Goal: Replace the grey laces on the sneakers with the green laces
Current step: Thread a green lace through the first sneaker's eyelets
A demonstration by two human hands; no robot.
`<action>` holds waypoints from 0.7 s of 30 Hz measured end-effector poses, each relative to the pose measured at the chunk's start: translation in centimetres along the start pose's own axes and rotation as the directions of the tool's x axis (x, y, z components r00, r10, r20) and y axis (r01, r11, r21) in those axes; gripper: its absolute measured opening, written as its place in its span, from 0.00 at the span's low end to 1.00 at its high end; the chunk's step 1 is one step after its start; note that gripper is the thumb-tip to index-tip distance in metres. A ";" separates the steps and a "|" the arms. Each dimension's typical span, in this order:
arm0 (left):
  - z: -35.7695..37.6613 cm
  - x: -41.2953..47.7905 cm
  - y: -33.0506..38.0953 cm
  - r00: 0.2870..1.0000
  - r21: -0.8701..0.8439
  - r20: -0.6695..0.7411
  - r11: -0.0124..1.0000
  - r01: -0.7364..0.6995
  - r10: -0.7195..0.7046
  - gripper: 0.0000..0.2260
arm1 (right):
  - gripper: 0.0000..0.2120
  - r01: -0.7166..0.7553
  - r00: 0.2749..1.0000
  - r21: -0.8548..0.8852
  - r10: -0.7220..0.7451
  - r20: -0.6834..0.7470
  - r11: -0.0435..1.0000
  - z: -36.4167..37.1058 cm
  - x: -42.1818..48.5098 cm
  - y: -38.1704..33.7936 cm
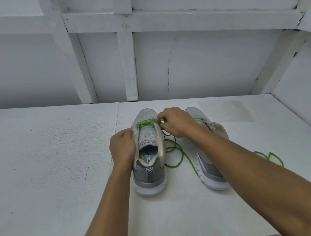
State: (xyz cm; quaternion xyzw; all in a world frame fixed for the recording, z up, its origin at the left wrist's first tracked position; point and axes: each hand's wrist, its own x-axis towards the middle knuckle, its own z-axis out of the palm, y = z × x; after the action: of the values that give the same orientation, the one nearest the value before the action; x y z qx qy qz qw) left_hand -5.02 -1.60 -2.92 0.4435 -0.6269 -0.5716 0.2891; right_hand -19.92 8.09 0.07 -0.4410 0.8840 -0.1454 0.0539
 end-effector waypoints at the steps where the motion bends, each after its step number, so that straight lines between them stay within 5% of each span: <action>1: 0.0 -0.1 0.0 1.000 -0.004 0.001 1.000 0.002 -0.002 0.10 | 0.06 -0.010 1.000 0.000 0.010 -0.006 1.000 0.0 0.0 0.0; 5: 0.0 0.0 0.0 1.000 -0.004 -0.011 1.000 0.010 -0.010 0.10 | 0.06 -0.110 0.993 0.023 0.110 -0.029 0.994 -1.1 0.2 0.2; 9: -0.1 0.1 -0.2 1.000 -0.001 -0.021 1.000 0.012 -0.012 0.10 | 0.08 -0.166 0.980 0.011 0.163 0.116 0.986 -2.1 0.5 -0.1; 21: -0.4 0.2 0.4 0.998 0.060 0.006 0.996 -0.062 0.062 0.10 | 0.14 -0.121 0.943 -0.128 0.154 0.293 0.984 -3.3 0.3 -0.4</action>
State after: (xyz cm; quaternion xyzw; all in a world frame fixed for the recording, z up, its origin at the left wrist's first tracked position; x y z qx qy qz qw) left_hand -4.87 -1.99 -2.46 0.4314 -0.6577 -0.5441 0.2920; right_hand -20.52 8.31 3.35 -0.3973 0.9006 -0.0242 0.1745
